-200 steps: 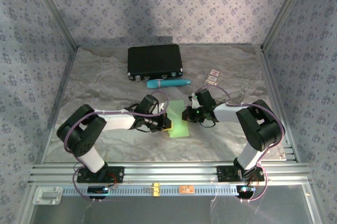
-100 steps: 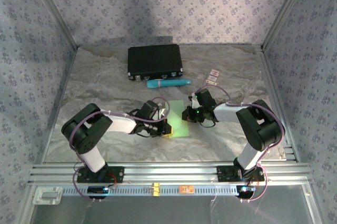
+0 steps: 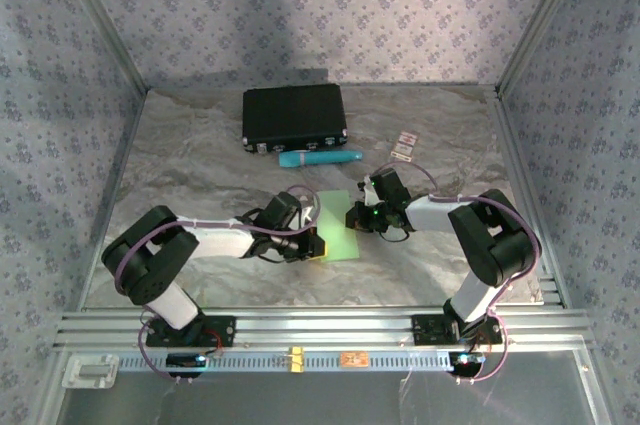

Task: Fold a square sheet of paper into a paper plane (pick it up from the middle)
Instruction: First fold the square sheet of paper in half at the center of the table.

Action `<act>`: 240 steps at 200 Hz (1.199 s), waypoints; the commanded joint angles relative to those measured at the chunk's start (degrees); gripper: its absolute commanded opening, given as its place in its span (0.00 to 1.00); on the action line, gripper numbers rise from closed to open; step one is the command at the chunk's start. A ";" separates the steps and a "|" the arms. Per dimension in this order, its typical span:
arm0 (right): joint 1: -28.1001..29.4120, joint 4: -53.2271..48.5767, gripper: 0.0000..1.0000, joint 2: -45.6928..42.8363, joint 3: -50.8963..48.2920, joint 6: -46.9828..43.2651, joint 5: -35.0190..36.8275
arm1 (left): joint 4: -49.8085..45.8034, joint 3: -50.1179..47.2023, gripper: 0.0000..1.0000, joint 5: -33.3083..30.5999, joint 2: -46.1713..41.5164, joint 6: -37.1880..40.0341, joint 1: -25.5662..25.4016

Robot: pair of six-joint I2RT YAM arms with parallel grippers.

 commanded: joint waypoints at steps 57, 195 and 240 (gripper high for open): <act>0.27 -9.20 0.00 3.11 -2.99 0.01 6.33 | 1.41 -1.52 0.02 1.01 5.43 1.28 -0.38; 0.28 -8.74 0.00 0.46 0.29 -3.28 1.09 | -9.34 -2.04 0.04 -7.82 -10.08 5.12 -1.28; 0.35 -11.00 0.09 -7.55 5.60 -5.13 -0.12 | -9.01 -0.06 0.05 -6.05 -11.12 3.94 4.50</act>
